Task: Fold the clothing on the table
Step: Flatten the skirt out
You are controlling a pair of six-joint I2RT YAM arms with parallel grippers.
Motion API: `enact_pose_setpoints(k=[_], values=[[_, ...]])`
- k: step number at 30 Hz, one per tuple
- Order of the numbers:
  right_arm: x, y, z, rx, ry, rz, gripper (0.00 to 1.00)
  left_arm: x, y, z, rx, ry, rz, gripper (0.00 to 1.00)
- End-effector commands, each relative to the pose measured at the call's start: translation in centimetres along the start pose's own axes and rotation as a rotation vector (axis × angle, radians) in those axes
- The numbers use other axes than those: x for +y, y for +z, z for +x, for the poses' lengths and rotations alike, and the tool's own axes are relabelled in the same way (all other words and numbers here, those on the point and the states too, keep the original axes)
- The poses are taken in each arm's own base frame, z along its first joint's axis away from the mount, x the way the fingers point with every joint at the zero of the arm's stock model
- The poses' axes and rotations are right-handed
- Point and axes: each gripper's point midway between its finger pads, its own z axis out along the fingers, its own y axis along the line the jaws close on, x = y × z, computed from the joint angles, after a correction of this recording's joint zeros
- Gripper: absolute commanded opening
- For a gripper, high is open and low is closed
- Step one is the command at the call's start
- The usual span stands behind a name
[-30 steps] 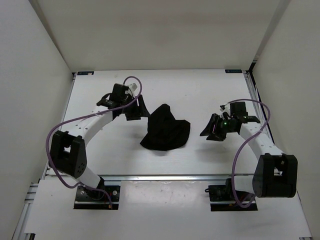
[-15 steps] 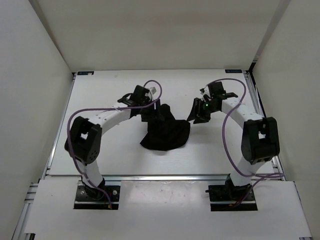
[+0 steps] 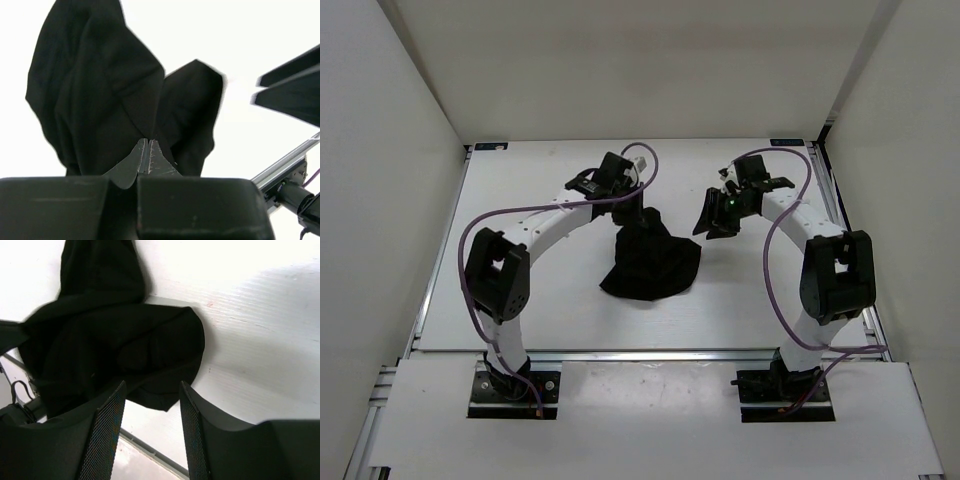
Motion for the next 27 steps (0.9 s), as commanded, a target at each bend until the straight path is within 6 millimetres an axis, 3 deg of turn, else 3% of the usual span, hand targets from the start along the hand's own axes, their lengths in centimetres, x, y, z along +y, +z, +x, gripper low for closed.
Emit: enact_pose_setpoints(k=[1, 4, 5, 6, 7, 8, 9, 10, 12, 14, 16, 17, 18, 19, 20, 21, 22, 23, 24, 25, 26, 27], values=[[0.5, -0.9, -0.7, -0.025, -0.035, -0.009, 0.52, -2.6, -2.3, -2.5, -0.063, 0.097, -0.023, 0.00], [0.8, -1.1, -0.9, -0.044, -0.046, 0.006, 0.52, -4.2, -2.0, -3.4, -0.095, 0.101, 0.007, 0.00], [0.2, -1.5, -1.0, -0.057, -0.034, 0.037, 0.52, -5.5, -1.6, -4.1, -0.093, 0.097, 0.064, 0.00], [-0.4, -1.7, -1.2, -0.077, -0.031, 0.085, 0.52, -7.8, -2.5, -6.4, -0.139, 0.088, 0.133, 0.00], [-0.7, -2.3, -1.5, -0.100, -0.027, 0.115, 0.52, -9.3, -1.5, -6.3, -0.095, 0.086, 0.206, 0.00], [-1.8, -2.4, -1.2, -0.105, -0.012, 0.174, 0.52, -11.6, -1.9, -8.6, -0.127, 0.081, 0.270, 0.00], [-2.5, -2.9, -1.4, -0.132, 0.008, 0.214, 0.52, -15.0, -4.4, -11.0, -0.175, 0.098, 0.386, 0.00], [-3.2, -3.5, -1.3, -0.152, 0.033, 0.232, 0.52, -16.7, -4.9, -12.1, -0.205, 0.106, 0.464, 0.00], [-4.4, -4.4, -1.3, -0.199, 0.061, 0.272, 0.53, -19.9, -9.5, -14.5, -0.278, 0.068, 0.635, 0.00], [-5.5, -5.7, -1.1, -0.247, 0.090, 0.303, 0.52, -21.3, -13.5, -15.8, -0.314, 0.070, 0.759, 0.00], [-6.6, -7.7, -1.4, -0.333, 0.124, 0.328, 0.53, -20.9, -17.5, -17.4, -0.375, 0.080, 0.813, 0.00], [-8.1, -8.8, -0.9, -0.394, 0.161, 0.356, 0.54, -19.3, -20.8, -18.3, -0.440, 0.099, 0.789, 0.00], [-8.1, -8.9, -1.0, -0.400, 0.159, 0.354, 0.54, -19.0, -20.1, -18.1, -0.427, 0.090, 0.781, 0.00], [-8.6, -9.5, -1.0, -0.429, 0.168, 0.362, 0.54, -18.2, -21.7, -18.3, -0.456, 0.091, 0.762, 0.00], [-8.7, -10.2, -1.0, -0.448, 0.171, 0.365, 0.54, -17.0, -21.9, -18.1, -0.461, 0.072, 0.732, 0.00], [-8.9, -10.5, -1.0, -0.464, 0.173, 0.368, 0.54, -15.3, -21.3, -16.8, -0.442, 0.059, 0.687, 0.00], [-9.0, -10.8, -0.9, -0.474, 0.178, 0.366, 0.55, -12.4, -18.6, -15.6, -0.400, -0.004, 0.612, 0.00], [-9.2, -11.2, -0.8, -0.483, 0.181, 0.370, 0.54, -11.2, -19.5, -14.9, -0.420, -0.022, 0.577, 0.00], [-9.6, -11.1, -0.3, -0.475, 0.188, 0.376, 0.54, -8.2, -17.8, -12.5, -0.386, -0.078, 0.514, 0.00], [-9.6, -11.2, -0.3, -0.475, 0.188, 0.379, 0.55, -5.1, -14.3, -8.6, -0.293, -0.153, 0.462, 0.00], [-9.5, -11.1, -0.1, -0.470, 0.186, 0.374, 0.55, -4.4, -15.3, -7.5, -0.313, -0.178, 0.464, 0.00], [-9.7, -11.2, 0.0, -0.474, 0.195, 0.378, 0.55, -1.6, -13.4, -3.3, -0.256, -0.240, 0.406, 0.00]])
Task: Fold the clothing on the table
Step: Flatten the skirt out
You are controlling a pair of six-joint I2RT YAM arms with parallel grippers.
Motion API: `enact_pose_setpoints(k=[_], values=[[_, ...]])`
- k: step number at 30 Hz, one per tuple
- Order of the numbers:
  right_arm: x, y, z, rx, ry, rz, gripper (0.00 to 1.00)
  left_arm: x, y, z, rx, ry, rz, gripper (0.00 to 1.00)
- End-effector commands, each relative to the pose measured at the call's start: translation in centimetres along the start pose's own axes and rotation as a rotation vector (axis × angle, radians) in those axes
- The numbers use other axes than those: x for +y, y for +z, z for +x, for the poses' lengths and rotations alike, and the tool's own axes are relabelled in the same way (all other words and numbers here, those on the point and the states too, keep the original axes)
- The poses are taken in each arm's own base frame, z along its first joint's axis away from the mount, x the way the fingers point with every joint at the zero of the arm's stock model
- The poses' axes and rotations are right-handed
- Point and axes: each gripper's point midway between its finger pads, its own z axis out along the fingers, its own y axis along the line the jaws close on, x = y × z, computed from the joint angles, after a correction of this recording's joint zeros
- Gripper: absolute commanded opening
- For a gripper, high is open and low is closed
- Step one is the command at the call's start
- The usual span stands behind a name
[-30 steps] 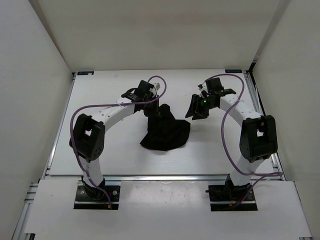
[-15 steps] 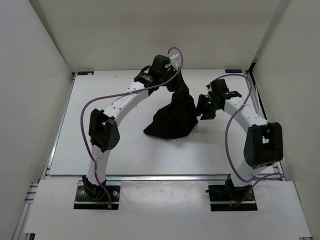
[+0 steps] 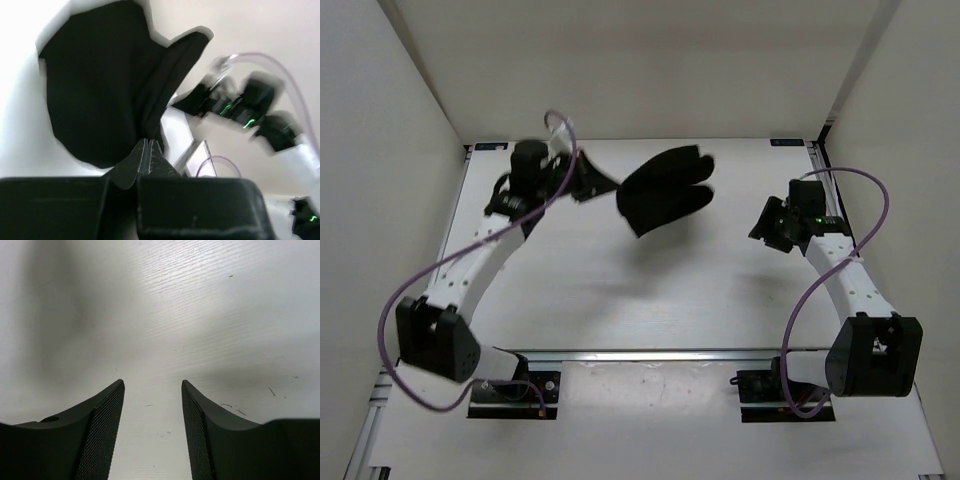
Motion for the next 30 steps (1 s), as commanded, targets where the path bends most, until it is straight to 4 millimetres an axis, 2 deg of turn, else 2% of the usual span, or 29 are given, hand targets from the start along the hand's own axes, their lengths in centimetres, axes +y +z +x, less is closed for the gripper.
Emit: enact_pose_setpoints(k=[1, 2, 4, 5, 6, 7, 9, 11, 12, 13, 16, 17, 18, 19, 20, 21, 23, 24, 25, 30], values=[[-0.3, 0.0, -0.1, -0.026, 0.003, 0.002, 0.55, 8.9, -3.0, 11.8, 0.156, -0.200, -0.195, 0.00], [-0.5, 0.1, 0.1, -0.020, 0.007, 0.005, 0.55, 10.5, -3.8, 13.7, 0.170, -0.235, -0.241, 0.01], [0.1, 0.2, 0.8, 0.006, -0.014, -0.007, 0.55, 15.2, -6.7, 21.0, 0.250, -0.342, -0.376, 0.15], [0.0, 0.4, 0.8, 0.016, -0.020, 0.000, 0.55, 15.6, -7.6, 21.5, 0.232, -0.365, -0.386, 0.25], [0.4, 0.3, 1.1, 0.028, -0.029, -0.014, 0.55, 16.8, -8.8, 23.1, 0.240, -0.403, -0.421, 0.39], [0.9, 0.3, 1.1, 0.036, -0.042, -0.038, 0.55, 17.3, -9.3, 23.8, 0.245, -0.416, -0.441, 0.44], [2.3, 0.6, 1.4, 0.059, -0.060, -0.099, 0.55, 17.9, -10.1, 22.4, 0.203, -0.391, -0.483, 0.49], [4.5, 1.1, 2.2, 0.113, -0.082, -0.199, 0.55, 17.4, -9.6, 20.3, 0.173, -0.340, -0.475, 0.52], [5.2, 1.6, 3.0, 0.150, -0.101, -0.216, 0.55, 17.4, -9.4, 20.0, 0.168, -0.333, -0.477, 0.53], [6.4, 1.5, 2.8, 0.162, -0.118, -0.250, 0.55, 17.2, -9.2, 19.6, 0.165, -0.318, -0.472, 0.52], [9.4, 3.3, 4.5, 0.293, -0.174, -0.306, 0.54, 17.1, -8.7, 19.6, 0.177, -0.304, -0.471, 0.53], [10.5, 3.0, 4.1, 0.290, -0.202, -0.327, 0.54, 17.0, -8.6, 19.5, 0.175, -0.299, -0.468, 0.53], [11.0, 3.7, 5.3, 0.334, -0.222, -0.329, 0.54, 17.0, -8.4, 19.8, 0.191, -0.301, -0.462, 0.56], [12.3, 3.2, 5.2, 0.329, -0.258, -0.346, 0.54, 16.2, -7.8, 19.8, 0.208, -0.261, -0.443, 0.57], [12.6, 3.7, 5.2, 0.332, -0.273, -0.342, 0.54, 15.5, -7.3, 19.2, 0.214, -0.205, -0.425, 0.60], [13.5, 3.6, 5.5, 0.336, -0.294, -0.353, 0.54, 15.1, -6.5, 19.9, 0.263, -0.159, -0.439, 0.61], [14.1, 3.6, 5.7, 0.342, -0.318, -0.351, 0.54, 13.9, -4.2, 19.2, 0.361, 0.026, -0.438, 0.62], [13.8, 3.9, 6.1, 0.354, -0.313, -0.340, 0.54, 13.7, -3.8, 20.2, 0.422, 0.070, -0.456, 0.62], [13.8, 3.7, 5.7, 0.342, -0.315, -0.342, 0.54, 13.7, -2.8, 20.2, 0.461, 0.132, -0.467, 0.63], [11.9, 2.8, 5.6, 0.318, -0.276, -0.311, 0.54, 14.8, 0.4, 17.9, 0.413, 0.319, -0.531, 0.62]])
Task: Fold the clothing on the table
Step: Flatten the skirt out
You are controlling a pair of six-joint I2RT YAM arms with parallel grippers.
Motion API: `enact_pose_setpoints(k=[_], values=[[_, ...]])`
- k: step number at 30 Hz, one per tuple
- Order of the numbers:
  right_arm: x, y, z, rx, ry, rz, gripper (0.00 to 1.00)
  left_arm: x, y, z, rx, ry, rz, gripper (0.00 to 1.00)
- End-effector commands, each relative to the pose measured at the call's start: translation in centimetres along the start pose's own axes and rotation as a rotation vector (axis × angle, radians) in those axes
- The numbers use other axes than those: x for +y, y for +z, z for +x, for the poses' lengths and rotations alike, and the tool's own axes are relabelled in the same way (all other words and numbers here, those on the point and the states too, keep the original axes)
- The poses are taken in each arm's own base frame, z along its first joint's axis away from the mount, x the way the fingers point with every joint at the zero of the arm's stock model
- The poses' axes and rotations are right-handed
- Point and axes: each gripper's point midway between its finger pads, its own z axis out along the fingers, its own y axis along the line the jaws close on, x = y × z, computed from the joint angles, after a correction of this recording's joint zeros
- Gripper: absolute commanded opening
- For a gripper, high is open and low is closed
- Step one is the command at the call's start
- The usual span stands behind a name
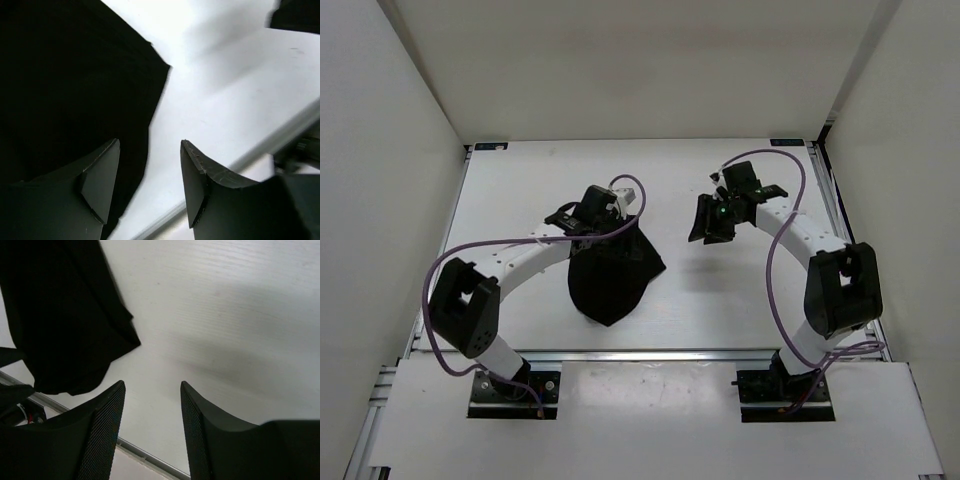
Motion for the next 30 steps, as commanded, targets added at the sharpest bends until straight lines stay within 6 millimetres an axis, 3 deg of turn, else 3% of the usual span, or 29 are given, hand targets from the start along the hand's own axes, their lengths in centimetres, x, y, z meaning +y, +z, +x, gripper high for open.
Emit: enact_pose_setpoints(k=[1, 3, 6, 12, 17, 27, 30], values=[[-1.0, -2.9, -0.7, -0.070, 0.018, 0.013, 0.54, 2.4, 0.5, -1.5, -0.050, 0.134, -0.149, 0.62], [-2.2, -3.3, 0.3, -0.067, 0.054, 0.028, 0.53, 2.8, 1.3, -2.6, -0.058, 0.184, -0.178, 0.62], [-3.3, -4.3, 1.0, -0.086, 0.086, 0.038, 0.54, 3.6, 3.4, -2.0, -0.014, 0.254, -0.233, 0.62], [-5.1, -5.4, 2.4, -0.103, 0.150, 0.063, 0.54, 3.6, 5.4, 0.0, 0.067, 0.308, -0.228, 0.60], [-5.8, -5.6, 3.0, -0.103, 0.176, 0.078, 0.54, 3.0, 5.9, 1.8, 0.126, 0.271, -0.172, 0.51], [-5.6, -5.0, 2.7, -0.087, 0.175, 0.071, 0.54, 1.5, 6.4, 4.2, 0.178, 0.253, -0.098, 0.55], [-5.3, -5.0, 2.6, -0.085, 0.175, 0.062, 0.54, 1.5, 6.8, 5.3, 0.200, 0.279, -0.108, 0.48]])
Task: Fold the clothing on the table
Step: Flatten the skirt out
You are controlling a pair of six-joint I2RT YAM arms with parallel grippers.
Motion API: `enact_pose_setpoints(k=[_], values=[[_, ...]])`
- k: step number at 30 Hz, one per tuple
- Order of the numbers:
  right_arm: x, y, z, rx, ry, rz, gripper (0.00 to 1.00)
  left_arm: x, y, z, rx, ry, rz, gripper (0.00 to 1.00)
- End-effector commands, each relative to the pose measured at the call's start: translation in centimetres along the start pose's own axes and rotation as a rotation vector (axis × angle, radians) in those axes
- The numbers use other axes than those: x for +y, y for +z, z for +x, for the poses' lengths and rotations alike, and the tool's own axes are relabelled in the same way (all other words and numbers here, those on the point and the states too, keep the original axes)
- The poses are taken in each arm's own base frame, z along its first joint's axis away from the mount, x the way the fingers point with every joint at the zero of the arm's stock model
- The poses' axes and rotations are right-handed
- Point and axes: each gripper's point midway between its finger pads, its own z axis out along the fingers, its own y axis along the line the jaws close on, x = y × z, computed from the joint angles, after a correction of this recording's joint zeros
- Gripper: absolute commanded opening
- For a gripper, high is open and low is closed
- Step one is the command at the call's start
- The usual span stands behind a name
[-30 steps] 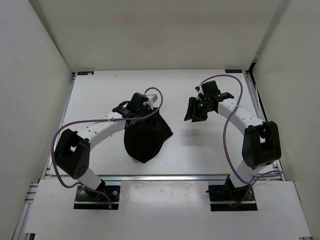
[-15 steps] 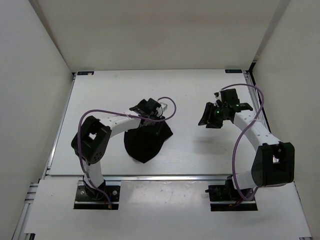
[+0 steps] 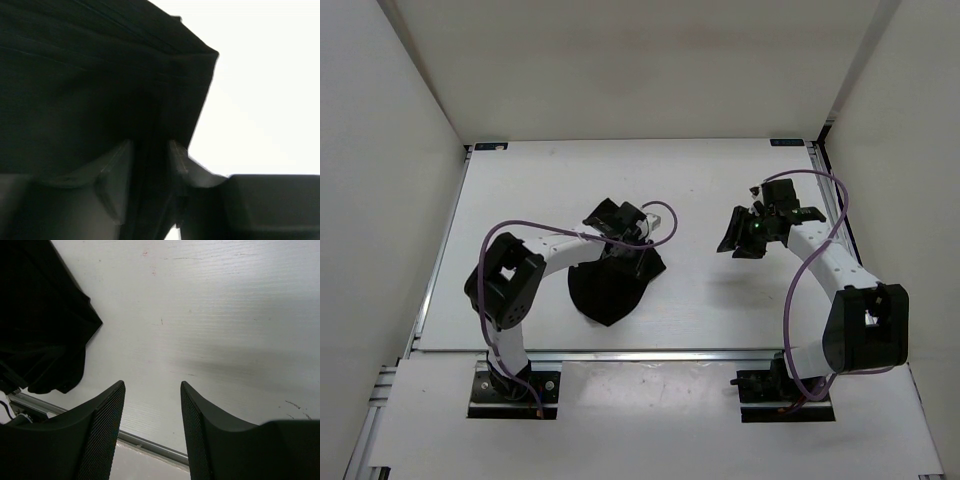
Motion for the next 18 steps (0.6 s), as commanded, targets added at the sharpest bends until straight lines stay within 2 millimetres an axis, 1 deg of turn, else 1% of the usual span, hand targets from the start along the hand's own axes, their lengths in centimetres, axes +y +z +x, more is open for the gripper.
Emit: enact_pose_setpoints(k=[1, 2, 4, 5, 6, 7, 8, 9, 10, 11, 12, 13, 14, 15, 16, 17, 18], values=[[0.6, -0.3, -0.9, -0.025, -0.008, -0.011, 0.54, -1.3, 0.1, 0.8, 0.012, 0.033, 0.024, 0.40], [0.5, -0.3, -1.0, -0.027, -0.007, -0.008, 0.54, -0.8, 0.4, 0.9, 0.014, 0.024, 0.001, 0.35], [0.6, -0.4, -1.2, -0.028, -0.007, -0.012, 0.54, -0.3, 0.7, 0.6, 0.004, 0.026, -0.028, 0.15], [0.7, -0.3, -1.1, -0.026, -0.009, -0.014, 0.55, 0.5, 0.7, 0.7, 0.008, 0.013, -0.049, 0.10], [0.7, -0.3, -1.2, -0.026, -0.012, -0.012, 0.54, 0.0, 0.6, -0.2, -0.017, 0.021, -0.044, 0.03], [0.7, -0.3, -1.2, -0.028, -0.011, -0.007, 0.54, 0.5, 0.5, -0.3, -0.009, 0.008, -0.050, 0.00], [0.7, -0.3, -1.1, -0.021, -0.005, -0.008, 0.54, 0.1, -0.1, -1.4, -0.023, 0.006, -0.035, 0.00], [0.9, -0.4, -1.3, -0.031, -0.006, -0.015, 0.54, -0.9, -1.0, -3.2, -0.061, 0.020, 0.003, 0.00], [1.0, -0.3, -1.3, -0.029, -0.015, -0.013, 0.54, -2.1, -2.0, -4.4, -0.082, 0.038, 0.035, 0.00], [1.0, -0.4, -1.5, -0.035, -0.013, -0.014, 0.53, -3.4, -2.9, -4.8, -0.086, 0.077, 0.068, 0.00], [0.9, -0.4, -1.5, -0.034, -0.013, -0.008, 0.54, -4.9, -4.3, -6.5, -0.123, 0.101, 0.113, 0.00], [0.9, -0.2, -1.3, -0.024, -0.017, -0.007, 0.54, -6.8, -5.8, -7.8, -0.155, 0.145, 0.149, 0.00], [0.9, -0.3, -1.5, -0.030, -0.013, -0.007, 0.54, -8.5, -7.0, -8.0, -0.158, 0.173, 0.208, 0.00], [1.0, -0.2, -1.5, -0.028, -0.015, -0.008, 0.54, -10.7, -8.7, -9.0, -0.191, 0.199, 0.288, 0.00], [0.9, -0.4, -1.7, -0.036, -0.005, -0.008, 0.54, -11.6, -9.7, -9.9, -0.212, 0.197, 0.323, 0.00], [0.8, -0.3, -1.6, -0.032, -0.014, -0.004, 0.54, -12.9, -10.9, -10.0, -0.220, 0.195, 0.388, 0.00], [0.8, -0.3, -1.9, -0.036, -0.015, -0.005, 0.54, -13.4, -12.2, -10.9, -0.256, 0.185, 0.414, 0.00]])
